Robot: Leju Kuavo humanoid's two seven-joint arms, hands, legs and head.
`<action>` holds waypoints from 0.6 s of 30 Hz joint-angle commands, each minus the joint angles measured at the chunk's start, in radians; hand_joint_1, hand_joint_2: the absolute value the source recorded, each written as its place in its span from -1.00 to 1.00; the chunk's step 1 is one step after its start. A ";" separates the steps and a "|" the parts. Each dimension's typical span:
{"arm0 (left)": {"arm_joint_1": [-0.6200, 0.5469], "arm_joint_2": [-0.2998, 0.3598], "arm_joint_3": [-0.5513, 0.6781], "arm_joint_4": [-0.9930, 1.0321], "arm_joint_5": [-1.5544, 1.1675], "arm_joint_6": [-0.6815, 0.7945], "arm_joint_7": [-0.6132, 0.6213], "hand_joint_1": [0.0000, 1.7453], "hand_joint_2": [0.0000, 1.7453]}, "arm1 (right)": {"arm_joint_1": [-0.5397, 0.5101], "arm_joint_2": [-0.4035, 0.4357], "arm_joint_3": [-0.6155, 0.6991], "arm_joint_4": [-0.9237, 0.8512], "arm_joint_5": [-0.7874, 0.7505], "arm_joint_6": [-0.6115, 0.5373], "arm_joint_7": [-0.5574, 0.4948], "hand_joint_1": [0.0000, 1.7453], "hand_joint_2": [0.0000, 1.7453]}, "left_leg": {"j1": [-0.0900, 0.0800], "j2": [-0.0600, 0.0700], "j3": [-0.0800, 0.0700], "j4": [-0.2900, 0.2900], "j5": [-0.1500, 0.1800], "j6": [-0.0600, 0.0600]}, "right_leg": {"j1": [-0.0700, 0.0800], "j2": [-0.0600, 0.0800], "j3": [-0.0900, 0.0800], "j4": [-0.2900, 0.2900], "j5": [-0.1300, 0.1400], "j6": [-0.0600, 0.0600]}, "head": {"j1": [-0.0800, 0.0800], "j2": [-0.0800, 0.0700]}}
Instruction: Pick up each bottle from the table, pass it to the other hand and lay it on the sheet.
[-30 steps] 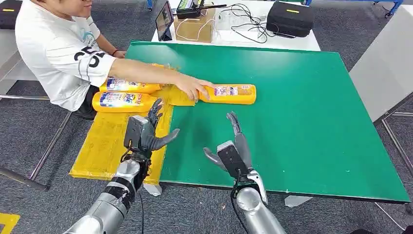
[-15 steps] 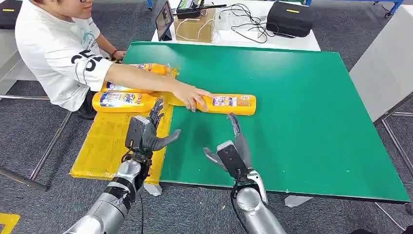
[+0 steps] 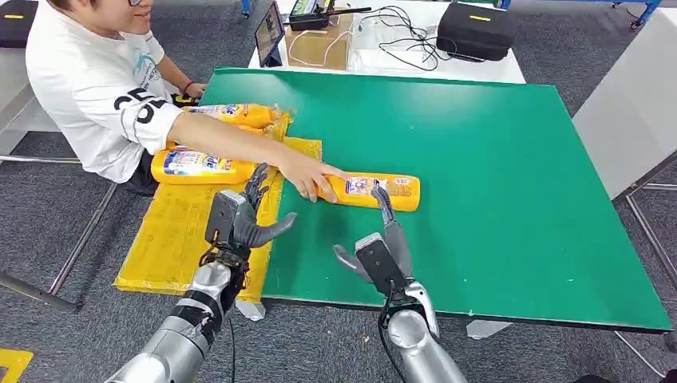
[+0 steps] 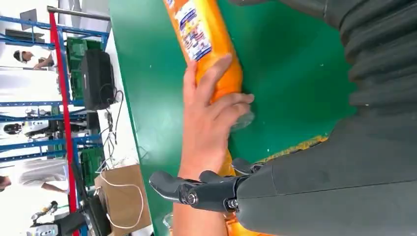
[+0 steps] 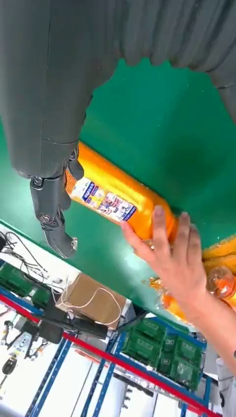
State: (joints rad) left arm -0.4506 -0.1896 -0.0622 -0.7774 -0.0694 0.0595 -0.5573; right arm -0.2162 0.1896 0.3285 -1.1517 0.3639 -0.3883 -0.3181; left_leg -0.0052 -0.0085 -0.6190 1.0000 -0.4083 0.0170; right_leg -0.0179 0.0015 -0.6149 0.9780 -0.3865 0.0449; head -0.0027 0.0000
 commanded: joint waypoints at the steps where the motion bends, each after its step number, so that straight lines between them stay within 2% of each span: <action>1: -0.024 0.001 -0.019 0.010 0.000 0.004 0.011 -1.00 1.00 | -0.006 -0.035 0.002 -0.022 0.007 0.004 0.018 -1.00 1.00 | 0.001 -0.001 0.003 0.001 -0.002 -0.001 | 0.002 -0.001 0.004 0.000 -0.002 -0.002 | 0.000 0.000; 11: -0.049 -0.008 -0.037 0.050 -0.023 0.046 0.013 -1.00 1.00 | -0.017 -0.035 -0.003 -0.009 0.002 0.010 0.020 -1.00 1.00 | 0.001 0.000 0.003 0.000 -0.002 -0.001 | 0.002 -0.001 0.004 0.000 -0.002 -0.002 | 0.000 0.000; 18: -0.089 -0.001 -0.047 0.134 -0.005 0.055 -0.009 -1.00 1.00 | -0.072 -0.033 -0.020 0.093 -0.042 0.015 -0.010 -1.00 1.00 | 0.002 0.000 0.004 0.000 -0.002 -0.001 | 0.002 -0.001 0.005 -0.001 -0.001 -0.002 | 0.000 0.000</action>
State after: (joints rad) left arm -0.4645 -0.1976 -0.0801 -0.7767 -0.0835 0.1091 -0.5535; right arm -0.2111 0.1740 0.3281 -1.1799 0.3444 -0.3845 -0.3071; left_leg -0.0052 -0.0085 -0.6191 1.0000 -0.4083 0.0171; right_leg -0.0180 0.0015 -0.6150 0.9779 -0.3865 0.0449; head -0.0027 0.0004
